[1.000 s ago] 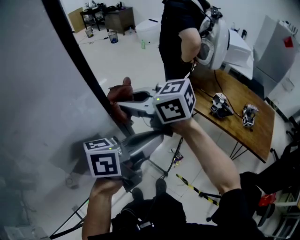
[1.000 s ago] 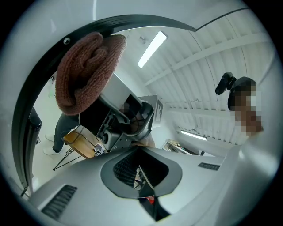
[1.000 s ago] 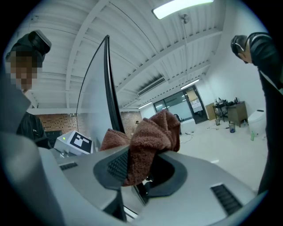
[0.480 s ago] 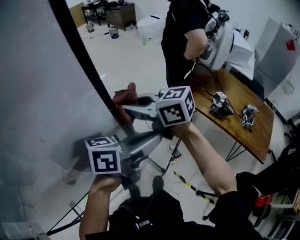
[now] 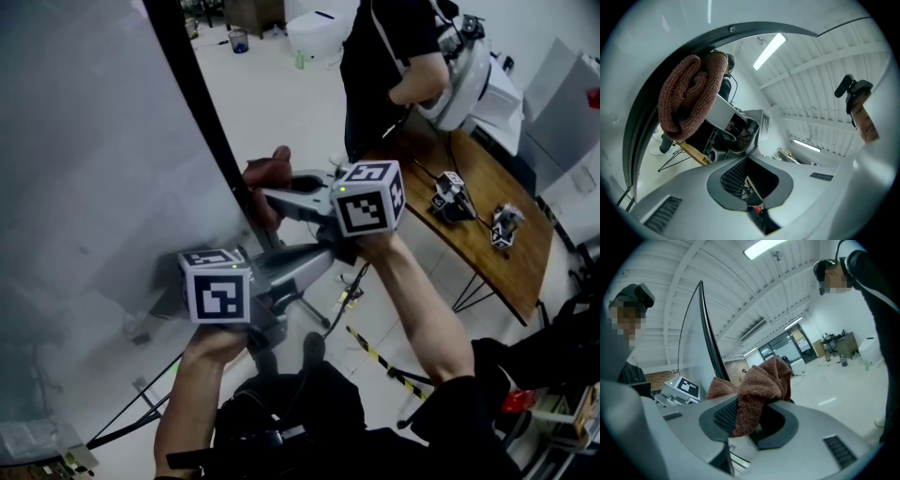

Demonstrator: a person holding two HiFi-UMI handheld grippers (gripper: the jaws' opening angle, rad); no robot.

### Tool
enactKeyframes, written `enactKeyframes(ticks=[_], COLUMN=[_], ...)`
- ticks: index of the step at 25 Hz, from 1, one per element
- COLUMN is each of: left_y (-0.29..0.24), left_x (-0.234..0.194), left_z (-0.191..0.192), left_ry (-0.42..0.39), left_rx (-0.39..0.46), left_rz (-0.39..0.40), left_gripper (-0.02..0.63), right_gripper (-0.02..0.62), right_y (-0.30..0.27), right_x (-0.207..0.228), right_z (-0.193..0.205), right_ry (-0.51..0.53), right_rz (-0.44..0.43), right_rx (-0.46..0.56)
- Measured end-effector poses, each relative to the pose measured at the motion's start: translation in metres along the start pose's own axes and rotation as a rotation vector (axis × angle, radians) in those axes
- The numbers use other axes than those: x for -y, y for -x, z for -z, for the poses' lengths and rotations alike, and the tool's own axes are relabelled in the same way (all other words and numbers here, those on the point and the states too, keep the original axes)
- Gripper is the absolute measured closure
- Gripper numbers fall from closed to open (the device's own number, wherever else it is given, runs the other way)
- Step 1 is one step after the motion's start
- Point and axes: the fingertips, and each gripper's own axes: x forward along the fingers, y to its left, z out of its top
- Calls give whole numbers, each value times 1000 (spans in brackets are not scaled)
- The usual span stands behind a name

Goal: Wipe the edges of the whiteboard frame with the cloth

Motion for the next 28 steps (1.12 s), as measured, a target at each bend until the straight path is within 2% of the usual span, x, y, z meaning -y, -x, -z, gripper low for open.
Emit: enactKeyframes(ticks=[6,18,28], left_y=[1,12,26], left_x=[-1,-7,-17], left_z=[3,16,37], left_ry=[3,8,8], left_rx=[-7,-12,-48], left_rz=[8,12,12], left_gripper=[618,618,618], right_gripper=[485,483,483], right_y=[1,9,16], right_x=[0,1,-3], right_z=[0,4,8], right_ry=[-7,-23,40], right_rz=[4,20,89], right_rx=[42,199,298])
